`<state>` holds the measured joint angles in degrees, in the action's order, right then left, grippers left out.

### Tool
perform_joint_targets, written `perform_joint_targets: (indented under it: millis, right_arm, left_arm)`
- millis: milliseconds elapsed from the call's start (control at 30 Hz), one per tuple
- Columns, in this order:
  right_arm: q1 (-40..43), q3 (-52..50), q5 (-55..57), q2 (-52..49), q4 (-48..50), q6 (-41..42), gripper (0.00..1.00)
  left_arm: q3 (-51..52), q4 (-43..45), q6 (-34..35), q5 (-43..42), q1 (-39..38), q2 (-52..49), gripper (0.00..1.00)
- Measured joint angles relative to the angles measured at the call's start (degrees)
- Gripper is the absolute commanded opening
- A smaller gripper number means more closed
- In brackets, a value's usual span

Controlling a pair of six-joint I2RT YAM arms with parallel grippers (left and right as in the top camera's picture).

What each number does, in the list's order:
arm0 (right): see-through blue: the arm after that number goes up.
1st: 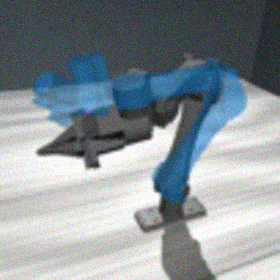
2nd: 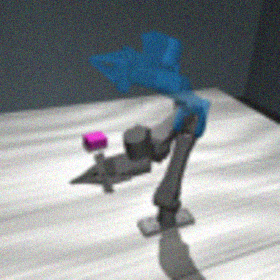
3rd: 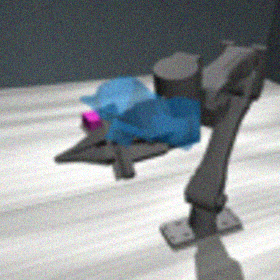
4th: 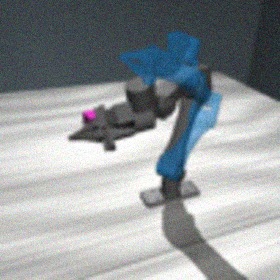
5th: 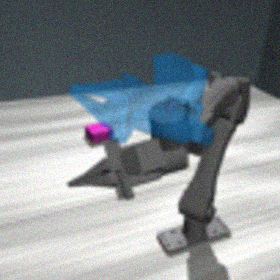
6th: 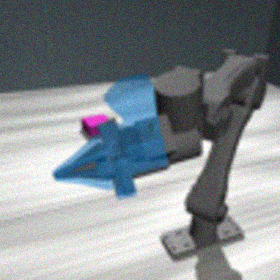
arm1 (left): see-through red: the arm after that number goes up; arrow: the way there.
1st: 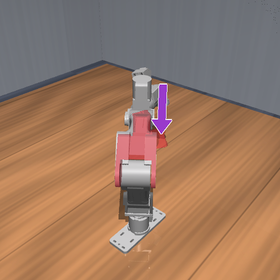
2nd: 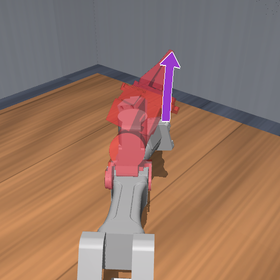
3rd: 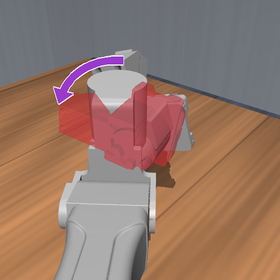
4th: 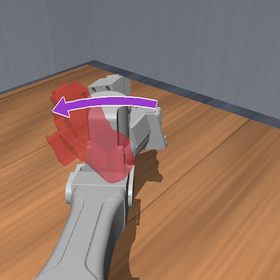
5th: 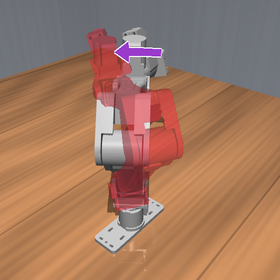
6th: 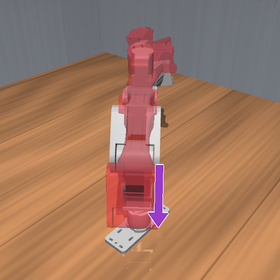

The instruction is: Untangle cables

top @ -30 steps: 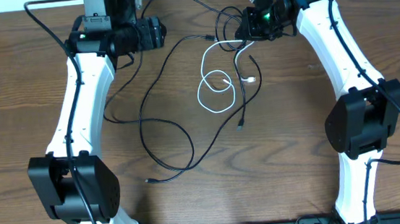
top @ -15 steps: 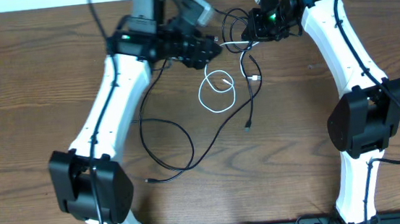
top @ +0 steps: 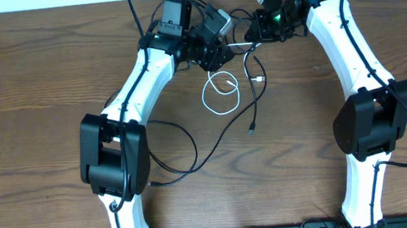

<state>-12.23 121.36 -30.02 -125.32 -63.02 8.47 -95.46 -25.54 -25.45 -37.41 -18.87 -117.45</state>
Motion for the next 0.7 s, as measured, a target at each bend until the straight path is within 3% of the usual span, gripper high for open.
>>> perform_joint_targets:
  millis: [67,400,533,700]
  right_arm:
    - [0.0,0.0,0.0,0.0,0.0,0.0,0.01]
    - [0.3,0.0,4.2,0.0,0.4,1.4,0.02]
    - [1.1,0.0,7.4,0.0,0.5,3.7,0.15]
    - [3.6,0.0,9.5,0.0,0.4,5.6,0.27]
  left_arm:
    - [0.0,0.1,-0.1,-0.3,0.0,-0.1,0.08]
    - [0.0,0.2,3.1,-1.2,1.4,4.5,0.08]
    - [-0.2,0.3,7.5,1.8,1.5,18.3,0.07]
    - [-0.9,0.0,9.4,3.6,1.5,25.7,0.07]
